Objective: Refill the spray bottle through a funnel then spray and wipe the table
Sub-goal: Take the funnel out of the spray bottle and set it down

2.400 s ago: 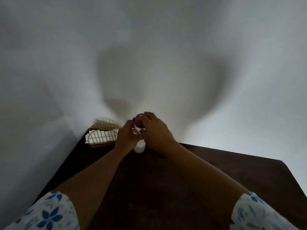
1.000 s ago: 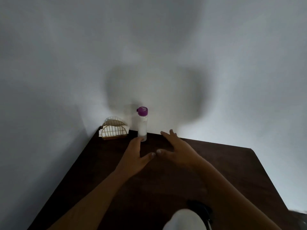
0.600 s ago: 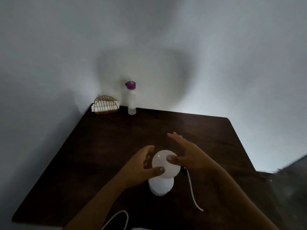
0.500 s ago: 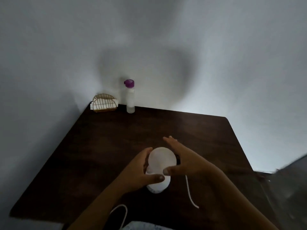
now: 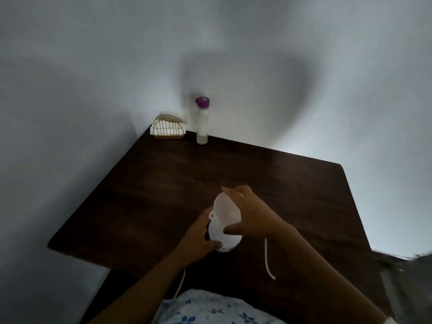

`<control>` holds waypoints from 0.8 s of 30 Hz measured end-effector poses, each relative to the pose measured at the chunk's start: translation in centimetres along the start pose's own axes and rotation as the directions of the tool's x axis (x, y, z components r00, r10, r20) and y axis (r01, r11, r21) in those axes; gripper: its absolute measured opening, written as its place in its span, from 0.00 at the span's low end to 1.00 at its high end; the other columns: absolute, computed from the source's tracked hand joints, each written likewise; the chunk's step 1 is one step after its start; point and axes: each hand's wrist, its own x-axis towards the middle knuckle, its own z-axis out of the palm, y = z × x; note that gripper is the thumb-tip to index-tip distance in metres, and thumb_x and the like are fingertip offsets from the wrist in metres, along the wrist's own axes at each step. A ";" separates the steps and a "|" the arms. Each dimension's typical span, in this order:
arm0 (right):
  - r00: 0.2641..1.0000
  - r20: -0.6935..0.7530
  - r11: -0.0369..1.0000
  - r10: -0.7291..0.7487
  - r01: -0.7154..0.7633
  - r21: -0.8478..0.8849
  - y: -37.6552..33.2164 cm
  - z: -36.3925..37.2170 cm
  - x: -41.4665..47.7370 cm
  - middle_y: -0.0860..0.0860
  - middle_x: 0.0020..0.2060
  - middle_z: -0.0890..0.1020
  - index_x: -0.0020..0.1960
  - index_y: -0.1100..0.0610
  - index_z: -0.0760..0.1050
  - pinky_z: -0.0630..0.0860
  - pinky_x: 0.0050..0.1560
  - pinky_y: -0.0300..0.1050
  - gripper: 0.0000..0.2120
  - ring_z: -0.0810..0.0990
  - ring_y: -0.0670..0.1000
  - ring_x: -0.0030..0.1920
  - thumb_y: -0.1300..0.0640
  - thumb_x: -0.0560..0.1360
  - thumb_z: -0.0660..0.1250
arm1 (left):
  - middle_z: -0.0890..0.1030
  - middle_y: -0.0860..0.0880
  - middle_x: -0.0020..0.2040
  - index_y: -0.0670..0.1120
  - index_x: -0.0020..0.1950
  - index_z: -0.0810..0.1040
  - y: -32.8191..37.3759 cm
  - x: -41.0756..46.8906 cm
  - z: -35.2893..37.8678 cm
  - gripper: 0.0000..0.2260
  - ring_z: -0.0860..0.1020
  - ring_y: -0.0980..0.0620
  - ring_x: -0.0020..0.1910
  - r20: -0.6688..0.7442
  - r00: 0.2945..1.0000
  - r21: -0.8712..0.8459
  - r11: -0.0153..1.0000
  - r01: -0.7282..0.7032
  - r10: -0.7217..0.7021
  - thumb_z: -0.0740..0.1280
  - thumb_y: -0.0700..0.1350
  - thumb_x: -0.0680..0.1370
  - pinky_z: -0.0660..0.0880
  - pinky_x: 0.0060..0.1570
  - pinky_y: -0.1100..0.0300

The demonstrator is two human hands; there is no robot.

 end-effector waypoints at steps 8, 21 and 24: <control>0.991 -0.127 0.981 0.051 -0.026 0.195 0.8 -1.1 -1.3 0.49 0.68 0.62 0.73 0.44 0.56 0.69 0.53 0.41 0.43 0.66 0.46 0.59 0.48 0.64 0.76 | 0.69 0.50 0.68 0.47 0.70 0.63 -0.1 1.4 2.5 0.30 0.68 0.51 0.67 -0.083 0.996 0.282 0.960 0.008 0.016 0.71 0.49 0.72 0.64 0.61 0.61; 0.970 -0.179 0.815 0.163 -0.030 0.578 3.5 0.1 -2.2 0.46 0.67 0.68 0.70 0.44 0.62 0.71 0.59 0.43 0.38 0.69 0.48 0.64 0.55 0.65 0.76 | 0.73 0.53 0.65 0.52 0.70 0.65 -0.2 2.5 2.6 0.25 0.70 0.54 0.64 -0.115 0.993 0.314 0.949 0.032 0.004 0.66 0.54 0.75 0.65 0.58 0.63; 0.966 -0.183 0.790 0.180 -0.032 0.612 3.7 0.2 -2.2 0.44 0.65 0.68 0.68 0.41 0.62 0.73 0.59 0.46 0.38 0.69 0.48 0.63 0.55 0.65 0.77 | 0.76 0.54 0.61 0.52 0.66 0.70 -0.1 2.8 2.5 0.19 0.74 0.54 0.60 -0.133 0.991 0.292 0.956 0.033 0.007 0.64 0.54 0.76 0.69 0.58 0.61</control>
